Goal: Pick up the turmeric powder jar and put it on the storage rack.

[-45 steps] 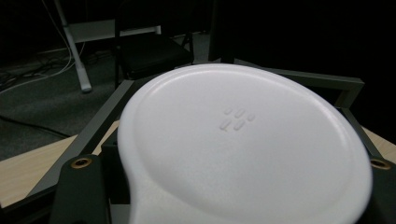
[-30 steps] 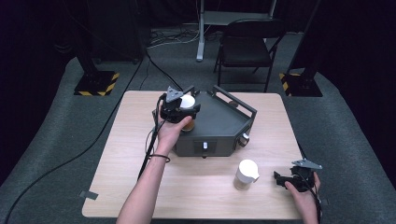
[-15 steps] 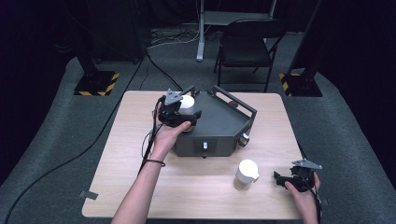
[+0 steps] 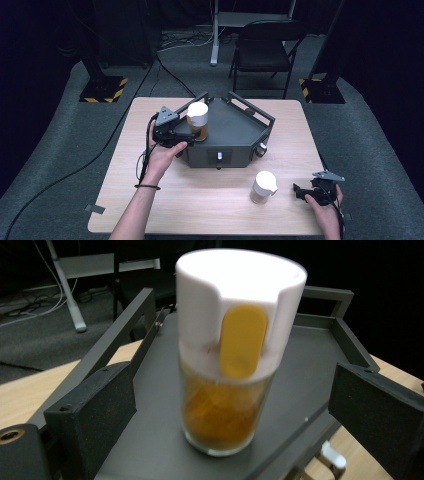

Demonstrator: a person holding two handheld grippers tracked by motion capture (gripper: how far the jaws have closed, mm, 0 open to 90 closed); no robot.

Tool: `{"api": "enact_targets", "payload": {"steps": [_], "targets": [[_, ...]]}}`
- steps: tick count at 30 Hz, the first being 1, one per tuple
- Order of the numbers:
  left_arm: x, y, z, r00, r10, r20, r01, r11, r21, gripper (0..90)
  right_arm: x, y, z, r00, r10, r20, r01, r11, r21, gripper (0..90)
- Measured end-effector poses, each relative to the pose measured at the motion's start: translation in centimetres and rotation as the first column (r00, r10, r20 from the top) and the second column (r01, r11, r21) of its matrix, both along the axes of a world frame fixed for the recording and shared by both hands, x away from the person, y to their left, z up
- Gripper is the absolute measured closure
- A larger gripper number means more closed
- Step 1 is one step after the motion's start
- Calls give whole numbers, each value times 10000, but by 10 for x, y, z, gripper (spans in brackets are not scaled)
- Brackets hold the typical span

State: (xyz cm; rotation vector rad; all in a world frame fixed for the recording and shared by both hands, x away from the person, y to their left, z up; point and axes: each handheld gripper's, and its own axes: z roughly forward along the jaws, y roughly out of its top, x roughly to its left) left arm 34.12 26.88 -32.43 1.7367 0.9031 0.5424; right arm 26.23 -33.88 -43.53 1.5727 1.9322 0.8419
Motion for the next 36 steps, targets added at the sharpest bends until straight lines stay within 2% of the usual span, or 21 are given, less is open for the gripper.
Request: {"api": "enact_targets", "payload": {"steps": [5,9,11,14,19,29,36], "targets": [[-15,11,-7,9997,237,-65,-236,9997,36,50,0,0,0,10000,2,2,-2,10000,-1,0],[-26,21,-21,9985,504,-205,-506,9987,-92,54,0,0,0,10000,2,1,-2,10000,0,0],[-33,28,-31,9976,647,-246,-655,9972,-365,60,0,0,0,10000,1,2,-1,10000,0,0],[-42,37,-41,9960,838,-305,-853,9951,-508,62,0,0,0,10000,-1,0,1,10000,-2,0],[-58,47,-57,9915,1276,-237,-1285,9908,-429,69,0,0,0,10000,0,1,0,10000,0,0],[-70,64,-90,9838,1582,-837,-1595,9872,-83,65,0,0,0,10000,-1,1,1,10000,-1,0],[-73,74,-108,9778,1693,-1232,-1721,9850,-117,65,0,0,0,10000,-1,1,1,10000,0,0]]}}
